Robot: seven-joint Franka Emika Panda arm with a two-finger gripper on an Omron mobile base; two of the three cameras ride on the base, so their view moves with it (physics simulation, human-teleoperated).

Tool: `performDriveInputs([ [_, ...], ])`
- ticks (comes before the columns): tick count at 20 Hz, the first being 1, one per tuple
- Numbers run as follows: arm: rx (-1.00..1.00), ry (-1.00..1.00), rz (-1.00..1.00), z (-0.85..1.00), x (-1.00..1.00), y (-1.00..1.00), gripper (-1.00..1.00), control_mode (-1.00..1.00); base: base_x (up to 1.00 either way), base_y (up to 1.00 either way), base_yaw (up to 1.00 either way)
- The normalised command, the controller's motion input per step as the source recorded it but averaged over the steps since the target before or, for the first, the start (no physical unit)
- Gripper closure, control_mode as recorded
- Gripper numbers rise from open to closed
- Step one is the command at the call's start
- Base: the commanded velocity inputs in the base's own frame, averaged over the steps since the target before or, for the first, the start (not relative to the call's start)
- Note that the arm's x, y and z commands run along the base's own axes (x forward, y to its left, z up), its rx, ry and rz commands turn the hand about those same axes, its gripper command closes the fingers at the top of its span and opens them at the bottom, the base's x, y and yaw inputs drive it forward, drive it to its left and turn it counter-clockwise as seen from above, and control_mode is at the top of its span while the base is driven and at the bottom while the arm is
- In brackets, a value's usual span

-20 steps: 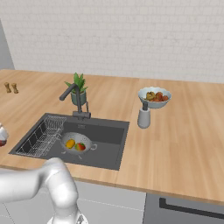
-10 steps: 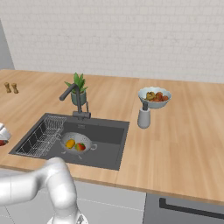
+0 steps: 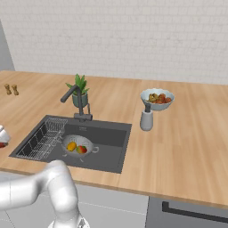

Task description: Put the colander in the sink, put the mango, mango, apple in the colander, and turn on the sink faucet and pour water over the colander.

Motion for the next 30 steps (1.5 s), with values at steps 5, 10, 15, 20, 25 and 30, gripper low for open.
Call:
performDriveInputs([
  [5, 0.24, -0.37, -0.02, 0.31, -0.58, -0.62, 1.0, -1.0, 0.0, 0.0, 0.0],
  [10, 0.28, -0.33, -0.04, 0.66, -0.67, -0.92, 1.0, -1.0, 0.0, 0.0, 0.0],
  [15, 0.28, -0.03, -0.03, 0.54, -0.31, -1.0, 1.0, -1.0, 0.0, 0.0, 0.0],
  [20, 0.28, 0.09, -0.03, 0.42, -0.22, -1.0, 1.0, -1.0, 0.0, 0.0, 0.0],
  [25, 0.25, 0.13, -0.01, 0.38, -0.36, -1.0, 1.0, -1.0, 0.0, 0.0, 0.0],
  [30, 0.26, 0.1, 0.0, 0.15, -0.28, -1.0, 1.0, -1.0, 0.0, 0.0, 0.0],
])
